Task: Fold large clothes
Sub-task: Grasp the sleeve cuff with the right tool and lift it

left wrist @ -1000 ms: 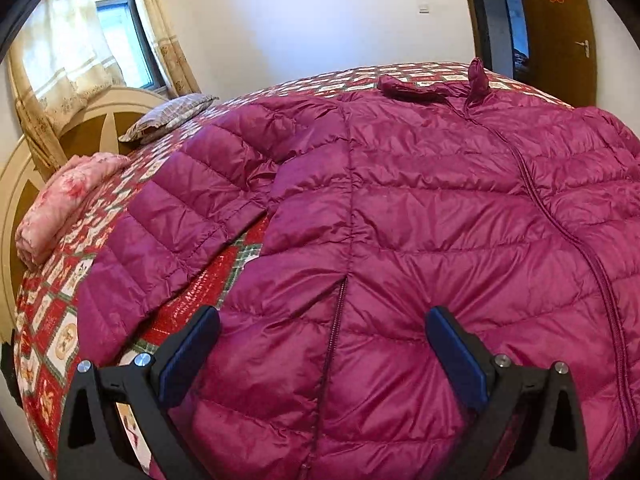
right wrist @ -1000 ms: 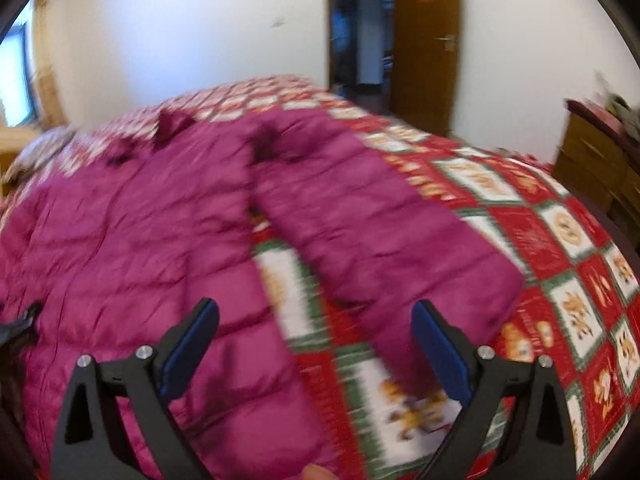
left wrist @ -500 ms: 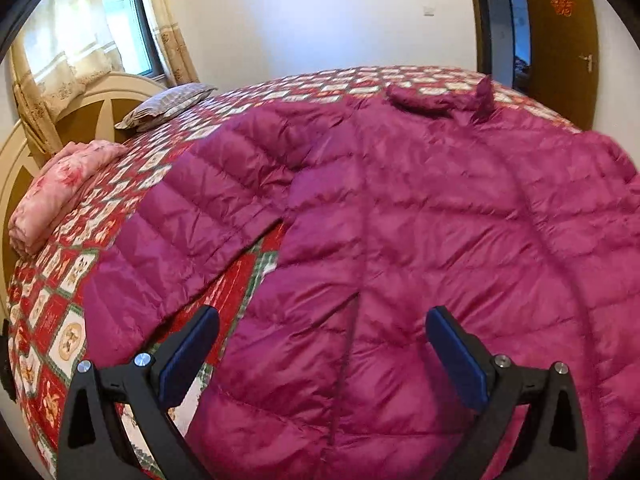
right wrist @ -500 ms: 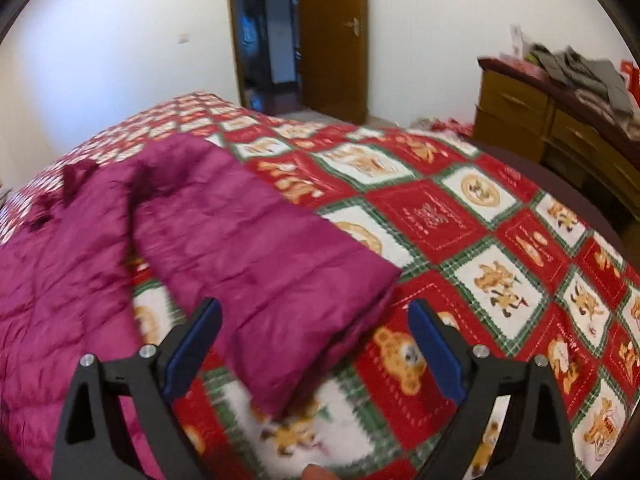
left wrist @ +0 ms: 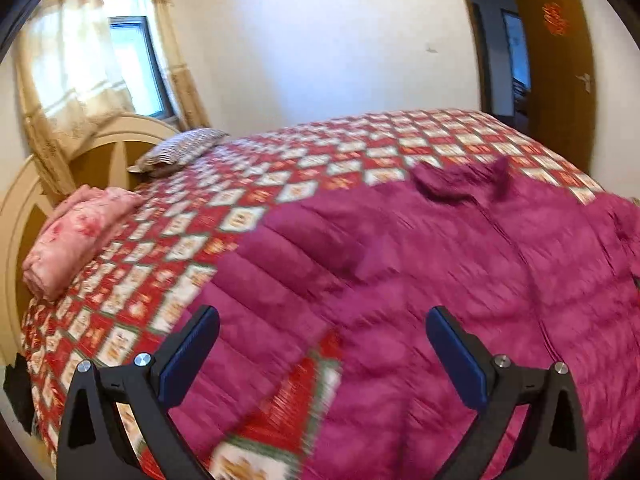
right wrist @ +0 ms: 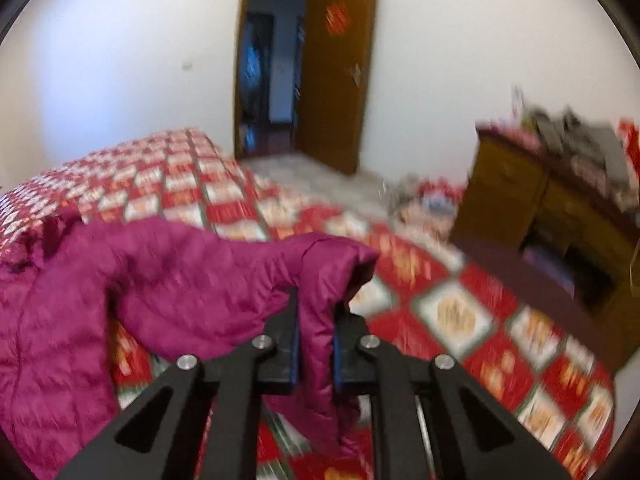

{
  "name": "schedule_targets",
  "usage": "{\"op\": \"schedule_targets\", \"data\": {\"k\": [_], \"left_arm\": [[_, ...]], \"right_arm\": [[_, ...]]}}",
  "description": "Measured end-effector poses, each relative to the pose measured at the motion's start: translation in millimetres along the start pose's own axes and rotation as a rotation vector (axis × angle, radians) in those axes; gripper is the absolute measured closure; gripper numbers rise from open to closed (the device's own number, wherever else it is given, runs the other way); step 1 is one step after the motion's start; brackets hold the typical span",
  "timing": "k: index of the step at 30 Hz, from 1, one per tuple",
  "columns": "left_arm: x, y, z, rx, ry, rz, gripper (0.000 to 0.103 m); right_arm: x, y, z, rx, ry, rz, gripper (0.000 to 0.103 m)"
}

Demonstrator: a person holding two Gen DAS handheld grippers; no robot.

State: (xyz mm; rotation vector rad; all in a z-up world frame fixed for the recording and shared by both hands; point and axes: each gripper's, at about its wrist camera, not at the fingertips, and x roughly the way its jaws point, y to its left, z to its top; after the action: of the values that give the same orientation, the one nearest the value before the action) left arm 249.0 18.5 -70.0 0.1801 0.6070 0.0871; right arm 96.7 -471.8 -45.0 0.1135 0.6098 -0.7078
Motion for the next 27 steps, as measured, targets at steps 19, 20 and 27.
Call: {"op": "schedule_targets", "data": {"k": [19, 20, 27], "left_arm": [[19, 70, 3, -0.072, 0.008, 0.096, 0.001], [20, 73, 1, -0.072, 0.012, 0.102, 0.001], [34, 75, 9, -0.137, 0.056, 0.074, 0.001]], "right_arm": [[-19, 319, -62, -0.535, -0.066, 0.407, 0.075], [-23, 318, -64, -0.536, -0.057, 0.415, 0.055], [-72, 296, -82, -0.590, -0.060, 0.518, 0.030]]}}
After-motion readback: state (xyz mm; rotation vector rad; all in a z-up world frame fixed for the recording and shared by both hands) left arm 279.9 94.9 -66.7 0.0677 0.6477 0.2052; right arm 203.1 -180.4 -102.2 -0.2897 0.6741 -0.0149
